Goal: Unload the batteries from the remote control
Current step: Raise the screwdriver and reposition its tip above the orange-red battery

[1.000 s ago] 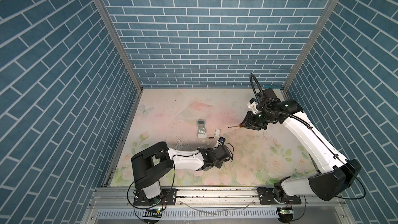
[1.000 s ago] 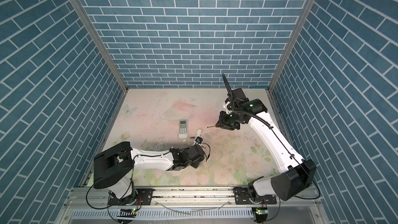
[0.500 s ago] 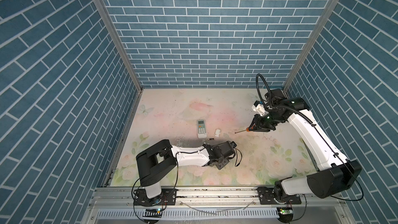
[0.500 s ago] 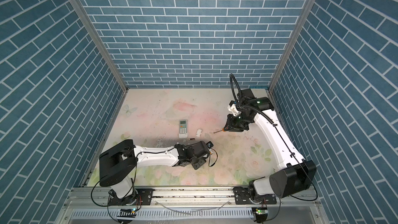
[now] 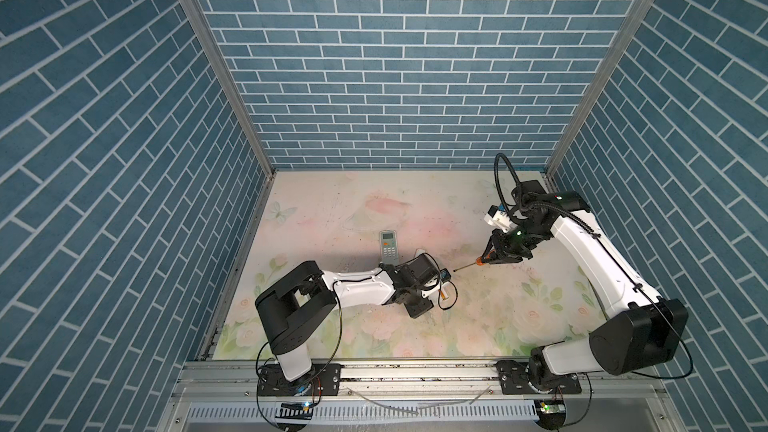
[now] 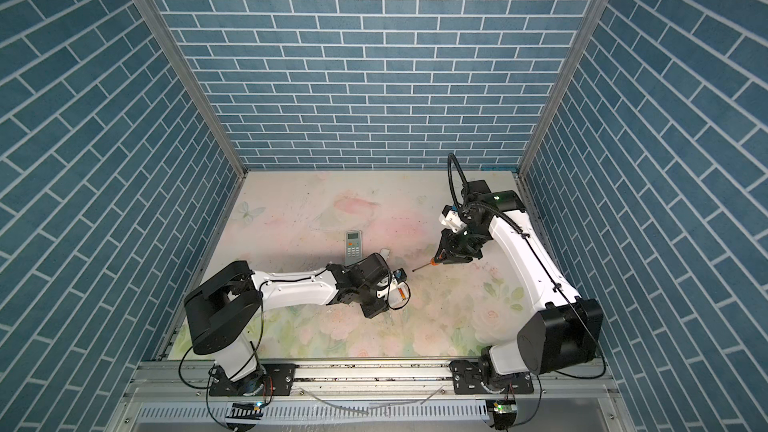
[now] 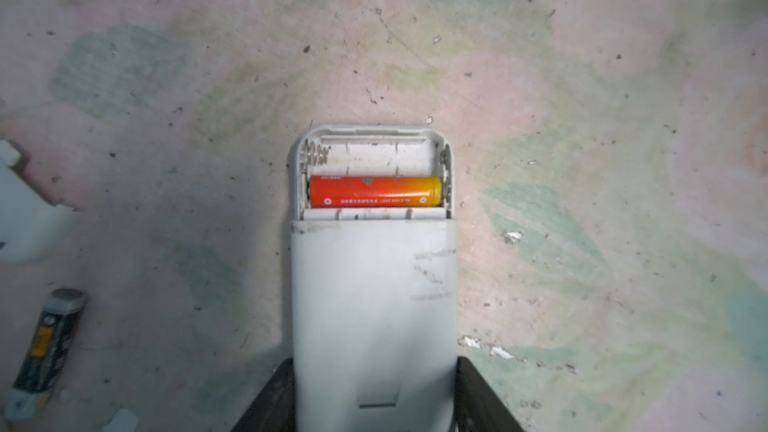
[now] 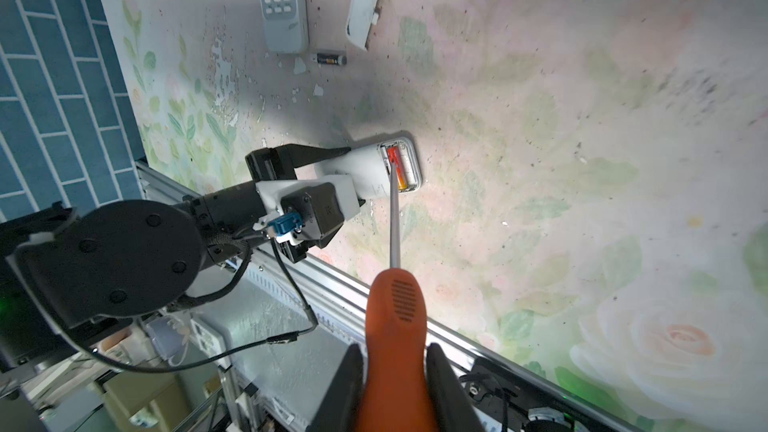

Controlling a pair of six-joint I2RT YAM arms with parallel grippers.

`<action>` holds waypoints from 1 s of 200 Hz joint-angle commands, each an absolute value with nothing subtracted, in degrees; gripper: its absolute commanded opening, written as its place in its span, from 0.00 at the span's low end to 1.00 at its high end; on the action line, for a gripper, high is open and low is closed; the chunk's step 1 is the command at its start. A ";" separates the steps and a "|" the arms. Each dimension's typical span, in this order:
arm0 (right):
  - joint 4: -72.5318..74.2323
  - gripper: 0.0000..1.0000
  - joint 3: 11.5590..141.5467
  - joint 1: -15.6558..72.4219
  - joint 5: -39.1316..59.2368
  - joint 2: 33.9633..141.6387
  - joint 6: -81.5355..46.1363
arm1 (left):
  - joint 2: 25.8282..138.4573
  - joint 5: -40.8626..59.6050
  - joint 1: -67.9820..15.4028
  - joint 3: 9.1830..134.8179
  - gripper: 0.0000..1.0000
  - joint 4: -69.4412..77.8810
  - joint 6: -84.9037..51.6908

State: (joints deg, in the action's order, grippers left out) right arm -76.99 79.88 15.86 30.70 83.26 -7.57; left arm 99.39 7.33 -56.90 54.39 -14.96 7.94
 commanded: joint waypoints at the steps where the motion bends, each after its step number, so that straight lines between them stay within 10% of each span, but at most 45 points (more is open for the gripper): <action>1: -78.71 0.00 77.86 16.01 34.45 84.39 -5.10 | 101.12 5.59 -55.20 52.69 0.30 -20.48 10.38; 200: -75.50 0.00 78.84 17.34 31.28 95.35 5.36 | 97.73 4.82 -54.39 47.84 0.27 -11.14 9.88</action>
